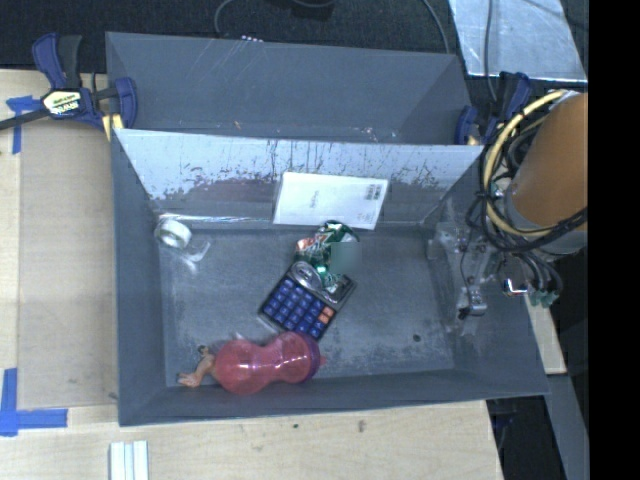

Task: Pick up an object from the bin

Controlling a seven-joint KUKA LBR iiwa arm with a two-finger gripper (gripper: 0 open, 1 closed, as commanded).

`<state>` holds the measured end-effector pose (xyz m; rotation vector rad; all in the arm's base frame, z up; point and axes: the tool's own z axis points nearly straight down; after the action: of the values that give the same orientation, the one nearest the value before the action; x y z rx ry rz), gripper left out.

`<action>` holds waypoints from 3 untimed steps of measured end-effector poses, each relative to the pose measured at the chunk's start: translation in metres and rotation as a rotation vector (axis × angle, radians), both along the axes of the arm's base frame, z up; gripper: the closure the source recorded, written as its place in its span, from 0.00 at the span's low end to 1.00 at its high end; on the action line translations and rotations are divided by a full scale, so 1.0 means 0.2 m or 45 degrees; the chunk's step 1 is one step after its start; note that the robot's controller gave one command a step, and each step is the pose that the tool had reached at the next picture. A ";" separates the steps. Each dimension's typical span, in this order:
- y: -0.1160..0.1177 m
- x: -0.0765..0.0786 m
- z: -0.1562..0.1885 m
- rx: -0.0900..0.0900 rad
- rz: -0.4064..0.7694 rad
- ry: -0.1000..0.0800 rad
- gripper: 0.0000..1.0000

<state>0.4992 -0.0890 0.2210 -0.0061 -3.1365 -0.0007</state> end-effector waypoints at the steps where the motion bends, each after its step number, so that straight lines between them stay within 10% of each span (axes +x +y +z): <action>1: 0.00 0.01 0.02 -0.001 0.004 -0.011 0.00; 3: 0.27 -0.06 -0.28 -0.001 0.569 -0.011 0.00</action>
Offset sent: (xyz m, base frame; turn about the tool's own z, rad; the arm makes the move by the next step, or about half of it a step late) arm -0.0150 0.0521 -0.1510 -0.4309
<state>0.4873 -0.0342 0.1646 0.6905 -3.0685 0.0023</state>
